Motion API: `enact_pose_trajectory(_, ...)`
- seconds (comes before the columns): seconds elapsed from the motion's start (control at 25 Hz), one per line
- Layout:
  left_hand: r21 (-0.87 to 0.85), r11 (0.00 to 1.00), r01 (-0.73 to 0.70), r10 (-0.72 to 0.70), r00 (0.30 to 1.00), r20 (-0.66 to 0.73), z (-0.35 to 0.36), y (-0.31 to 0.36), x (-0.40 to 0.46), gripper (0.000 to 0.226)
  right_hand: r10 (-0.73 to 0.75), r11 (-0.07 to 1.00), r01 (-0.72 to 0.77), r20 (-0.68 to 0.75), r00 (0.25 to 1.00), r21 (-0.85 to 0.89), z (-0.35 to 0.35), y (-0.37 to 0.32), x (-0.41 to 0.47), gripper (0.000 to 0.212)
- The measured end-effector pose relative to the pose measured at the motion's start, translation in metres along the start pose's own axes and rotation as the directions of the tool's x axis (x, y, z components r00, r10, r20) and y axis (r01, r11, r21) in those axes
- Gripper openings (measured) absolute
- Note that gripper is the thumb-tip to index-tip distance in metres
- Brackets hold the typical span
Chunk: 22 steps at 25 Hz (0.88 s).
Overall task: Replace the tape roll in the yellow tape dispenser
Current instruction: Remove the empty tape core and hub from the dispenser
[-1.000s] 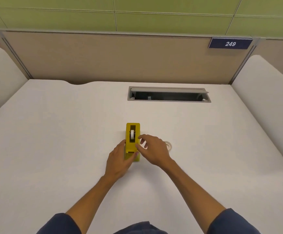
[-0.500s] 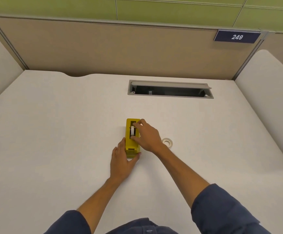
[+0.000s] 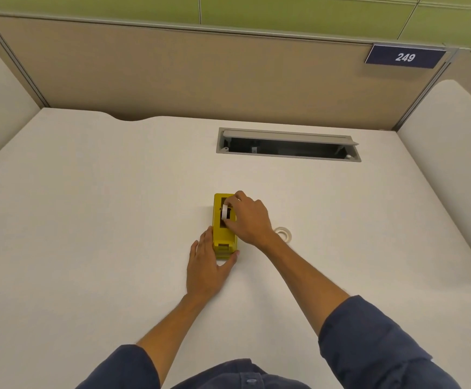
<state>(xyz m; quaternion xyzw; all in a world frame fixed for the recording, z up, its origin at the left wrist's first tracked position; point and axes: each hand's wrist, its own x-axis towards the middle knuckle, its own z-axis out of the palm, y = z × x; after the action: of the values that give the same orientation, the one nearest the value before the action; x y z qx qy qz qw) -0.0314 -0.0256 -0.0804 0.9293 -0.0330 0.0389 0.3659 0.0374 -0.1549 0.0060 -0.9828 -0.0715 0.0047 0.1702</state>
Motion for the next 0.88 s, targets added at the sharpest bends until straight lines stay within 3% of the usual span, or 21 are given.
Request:
enact_pose_trajectory(0.2, 0.004, 1.000, -0.005, 0.005, 1.000, -0.001, -0.001, 0.001, 0.000, 0.088, 0.014, 1.000, -0.015, -0.002, 1.000, -0.027, 0.003, -0.002, 0.003, 0.047)
enact_pose_trajectory(0.64, -0.002, 1.000, 0.025, -0.025, 0.999, 0.022, -0.002, 0.001, 0.000, 0.091, -0.003, 0.998, 0.000, -0.063, 0.998, -0.055, 0.005, -0.005, 0.004, 0.035)
enact_pose_trajectory(0.88, -0.046, 0.998, 0.040, -0.036, 0.995, 0.098, -0.008, 0.001, 0.000, 0.086, -0.026, 0.999, 0.027, -0.065, 0.998, 0.024, -0.005, -0.004, -0.004, 0.037)
